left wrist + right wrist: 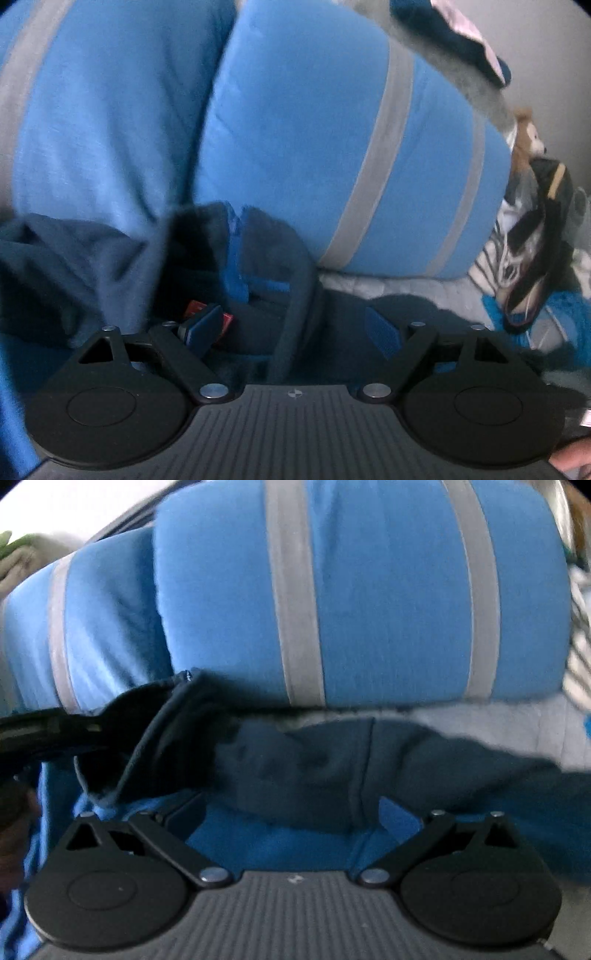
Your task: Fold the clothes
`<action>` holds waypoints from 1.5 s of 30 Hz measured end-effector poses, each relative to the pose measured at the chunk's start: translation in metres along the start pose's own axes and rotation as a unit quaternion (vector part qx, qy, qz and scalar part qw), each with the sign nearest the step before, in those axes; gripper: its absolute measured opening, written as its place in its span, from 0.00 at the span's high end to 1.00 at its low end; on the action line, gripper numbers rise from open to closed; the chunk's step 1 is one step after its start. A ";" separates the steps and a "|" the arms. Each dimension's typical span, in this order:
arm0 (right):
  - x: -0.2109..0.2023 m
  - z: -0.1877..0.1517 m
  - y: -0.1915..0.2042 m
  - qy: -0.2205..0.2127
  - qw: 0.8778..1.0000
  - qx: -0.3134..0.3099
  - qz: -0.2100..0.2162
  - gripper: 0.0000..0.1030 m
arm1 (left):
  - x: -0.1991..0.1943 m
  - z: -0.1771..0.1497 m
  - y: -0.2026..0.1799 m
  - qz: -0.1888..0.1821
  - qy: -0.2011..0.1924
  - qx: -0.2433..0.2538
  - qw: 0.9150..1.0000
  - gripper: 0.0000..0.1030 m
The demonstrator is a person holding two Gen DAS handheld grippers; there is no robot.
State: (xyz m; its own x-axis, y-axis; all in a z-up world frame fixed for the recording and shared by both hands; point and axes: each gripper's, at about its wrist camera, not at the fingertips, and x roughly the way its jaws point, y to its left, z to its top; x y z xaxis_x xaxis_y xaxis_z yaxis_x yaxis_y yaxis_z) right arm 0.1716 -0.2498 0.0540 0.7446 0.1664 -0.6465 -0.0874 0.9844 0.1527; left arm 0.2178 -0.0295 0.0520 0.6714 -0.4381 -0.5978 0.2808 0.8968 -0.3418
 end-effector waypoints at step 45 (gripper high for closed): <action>0.019 -0.017 0.069 -0.090 0.944 -0.316 0.014 0.84 | -0.129 -0.019 0.030 -0.093 -0.179 -0.039 0.979 0.24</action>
State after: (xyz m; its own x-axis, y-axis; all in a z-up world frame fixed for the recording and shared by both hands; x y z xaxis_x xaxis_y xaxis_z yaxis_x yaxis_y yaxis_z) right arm 0.1682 -0.1780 0.0396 0.8317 0.2374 -0.5018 -0.4443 0.8266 -0.3454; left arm 0.1263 0.0526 0.1049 0.8154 -0.5303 -0.2322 0.3766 0.7906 -0.4829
